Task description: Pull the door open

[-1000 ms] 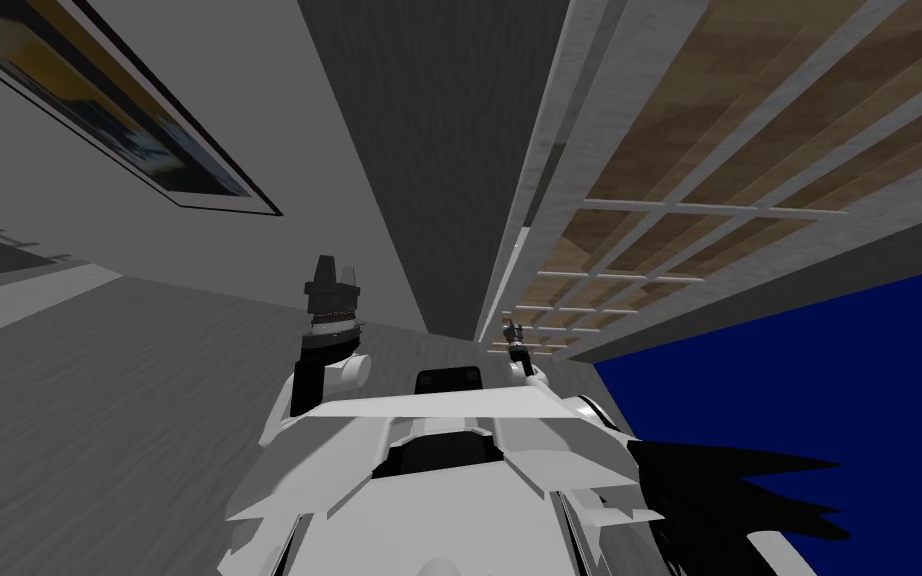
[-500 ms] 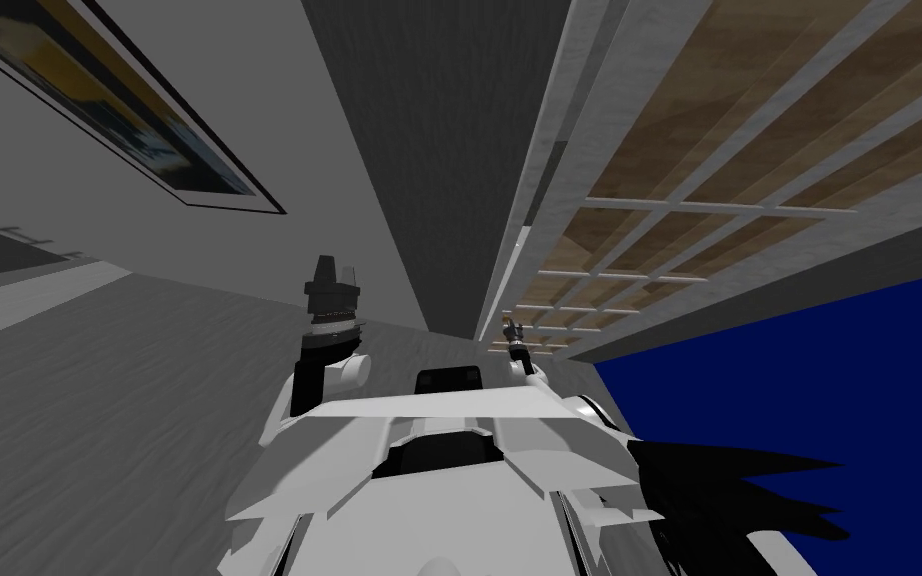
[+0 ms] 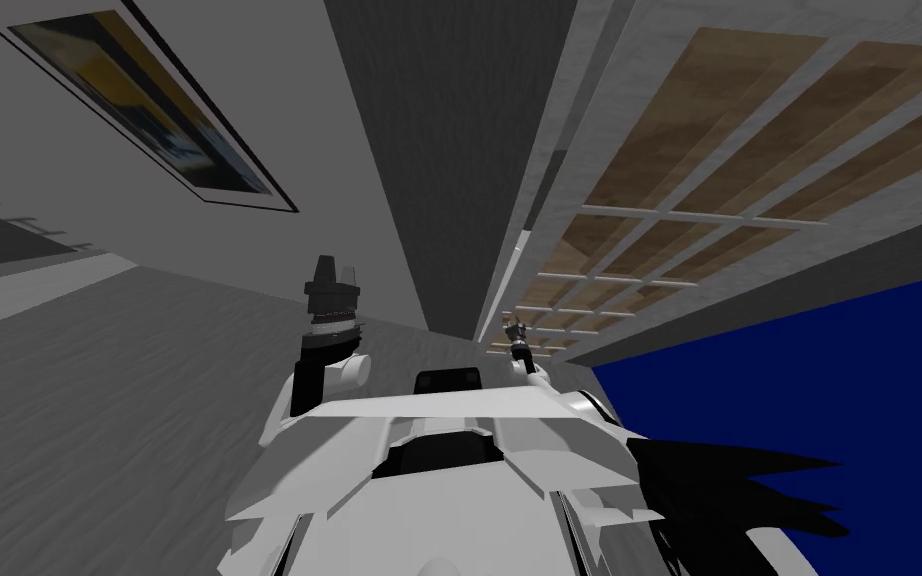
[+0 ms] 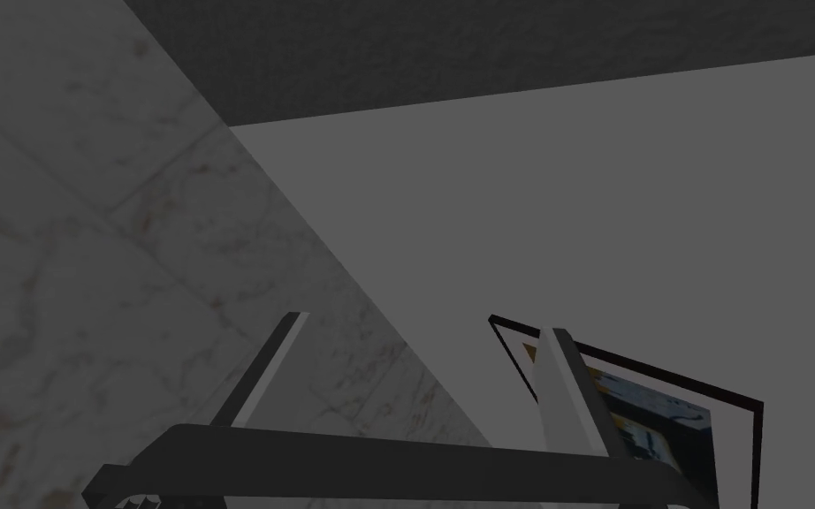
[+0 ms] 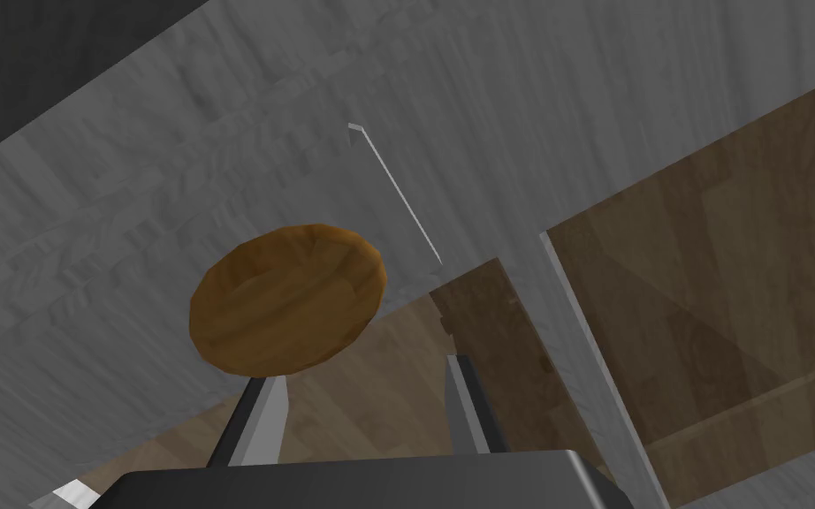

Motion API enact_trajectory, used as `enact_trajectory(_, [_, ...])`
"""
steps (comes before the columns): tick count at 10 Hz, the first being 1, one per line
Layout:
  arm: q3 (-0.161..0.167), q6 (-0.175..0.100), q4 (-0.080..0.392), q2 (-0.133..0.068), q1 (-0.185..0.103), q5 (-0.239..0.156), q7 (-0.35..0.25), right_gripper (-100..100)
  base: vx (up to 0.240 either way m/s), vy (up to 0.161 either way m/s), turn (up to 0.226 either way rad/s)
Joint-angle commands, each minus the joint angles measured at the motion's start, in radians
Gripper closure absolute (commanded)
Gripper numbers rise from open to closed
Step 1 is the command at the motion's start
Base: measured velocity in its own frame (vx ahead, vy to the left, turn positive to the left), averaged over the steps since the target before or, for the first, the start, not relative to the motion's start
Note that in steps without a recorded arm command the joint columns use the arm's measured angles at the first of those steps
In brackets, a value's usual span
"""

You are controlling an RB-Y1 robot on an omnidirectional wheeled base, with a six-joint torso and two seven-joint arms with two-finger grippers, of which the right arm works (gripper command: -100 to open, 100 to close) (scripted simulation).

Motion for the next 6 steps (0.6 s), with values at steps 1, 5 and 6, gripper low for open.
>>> enact_trajectory(1, [0.019, 0.001, 0.0, 0.02, -0.002, -0.004, -0.048, -100, -0.07, -0.017, -0.022])
enact_trajectory(5, [0.026, 0.004, -0.007, 0.024, -0.002, -0.018, -0.11, -100, -0.047, 0.009, 0.05])
enact_trajectory(6, [0.031, 0.006, -0.012, 0.026, -0.001, -0.026, -0.147, -100, -0.032, 0.037, 0.003])
